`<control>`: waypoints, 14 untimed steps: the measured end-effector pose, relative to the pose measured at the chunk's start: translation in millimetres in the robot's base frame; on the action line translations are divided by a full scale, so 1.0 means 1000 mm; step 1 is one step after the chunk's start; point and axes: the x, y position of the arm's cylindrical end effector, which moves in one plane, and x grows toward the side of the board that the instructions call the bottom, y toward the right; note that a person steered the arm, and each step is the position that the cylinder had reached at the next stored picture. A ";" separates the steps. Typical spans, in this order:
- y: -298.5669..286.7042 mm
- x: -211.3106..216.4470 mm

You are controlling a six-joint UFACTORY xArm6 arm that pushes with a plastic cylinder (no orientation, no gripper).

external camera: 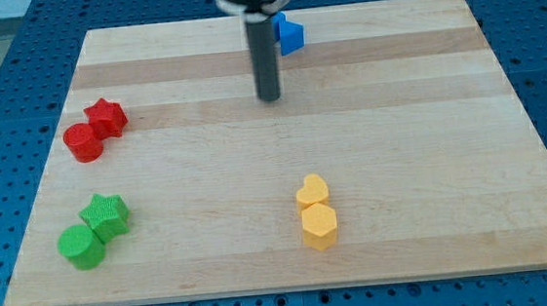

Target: Move the blue triangle at the bottom right of the red star

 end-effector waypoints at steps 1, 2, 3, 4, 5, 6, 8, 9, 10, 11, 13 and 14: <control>0.049 -0.045; 0.072 -0.090; 0.071 -0.127; 0.040 -0.130; 0.029 -0.105; 0.022 -0.078; 0.007 -0.024; -0.014 -0.005; -0.040 0.005; -0.073 0.005; -0.121 0.023; -0.122 0.039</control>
